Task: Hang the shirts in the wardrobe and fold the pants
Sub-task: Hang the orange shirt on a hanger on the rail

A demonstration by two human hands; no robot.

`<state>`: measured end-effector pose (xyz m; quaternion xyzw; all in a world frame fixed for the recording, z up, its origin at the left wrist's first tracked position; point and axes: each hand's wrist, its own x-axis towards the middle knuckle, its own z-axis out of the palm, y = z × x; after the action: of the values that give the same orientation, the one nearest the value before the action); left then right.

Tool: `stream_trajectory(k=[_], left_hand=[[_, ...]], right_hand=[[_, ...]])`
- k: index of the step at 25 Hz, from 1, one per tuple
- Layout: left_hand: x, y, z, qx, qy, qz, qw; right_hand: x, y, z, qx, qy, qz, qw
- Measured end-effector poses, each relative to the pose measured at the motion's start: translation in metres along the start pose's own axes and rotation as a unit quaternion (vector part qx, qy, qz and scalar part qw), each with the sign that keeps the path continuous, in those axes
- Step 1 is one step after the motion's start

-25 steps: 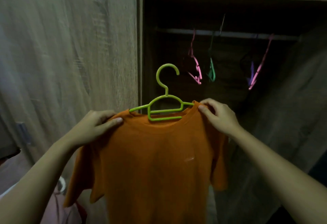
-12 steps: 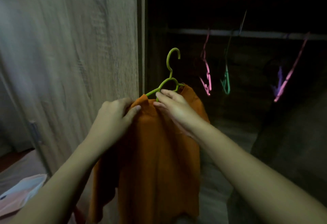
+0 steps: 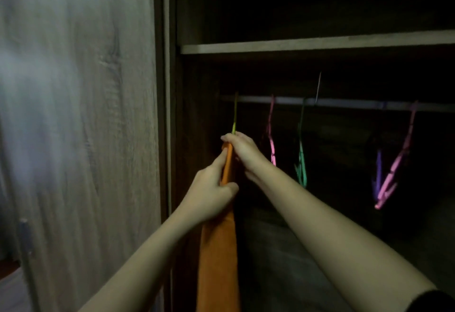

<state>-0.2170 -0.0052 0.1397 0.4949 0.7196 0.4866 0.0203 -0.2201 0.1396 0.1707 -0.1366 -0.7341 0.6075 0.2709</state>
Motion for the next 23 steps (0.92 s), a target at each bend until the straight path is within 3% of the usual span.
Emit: stream_trajectory(k=[4, 10, 15, 19, 21, 23], left_hand=[[0.048, 0.001, 0.009, -0.021, 0.006, 0.001, 1.000], [0.084, -0.001, 0.018, -0.049, 0.031, 0.002, 0.998], [0.086, -0.018, 0.044, -0.054, 0.012, -0.062, 0.997], [0.085, -0.028, 0.052, -0.051, 0.011, -0.063, 0.997], [0.080, -0.025, 0.049, -0.031, 0.007, -0.045, 0.998], [0.066, -0.023, 0.044, -0.018, 0.011, -0.026, 0.999]], right_hand=[[0.034, -0.022, -0.017, -0.076, 0.015, 0.006, 0.997], [0.075, -0.032, -0.026, -0.094, 0.040, -0.002, 0.995], [0.086, -0.010, -0.038, -0.235, -0.025, 0.066, 0.969], [0.085, -0.003, -0.042, -0.260, -0.034, 0.086, 0.961], [0.075, -0.009, -0.037, -0.298, -0.013, 0.067, 0.952], [0.060, -0.014, -0.032, -0.314, 0.054, -0.017, 0.948]])
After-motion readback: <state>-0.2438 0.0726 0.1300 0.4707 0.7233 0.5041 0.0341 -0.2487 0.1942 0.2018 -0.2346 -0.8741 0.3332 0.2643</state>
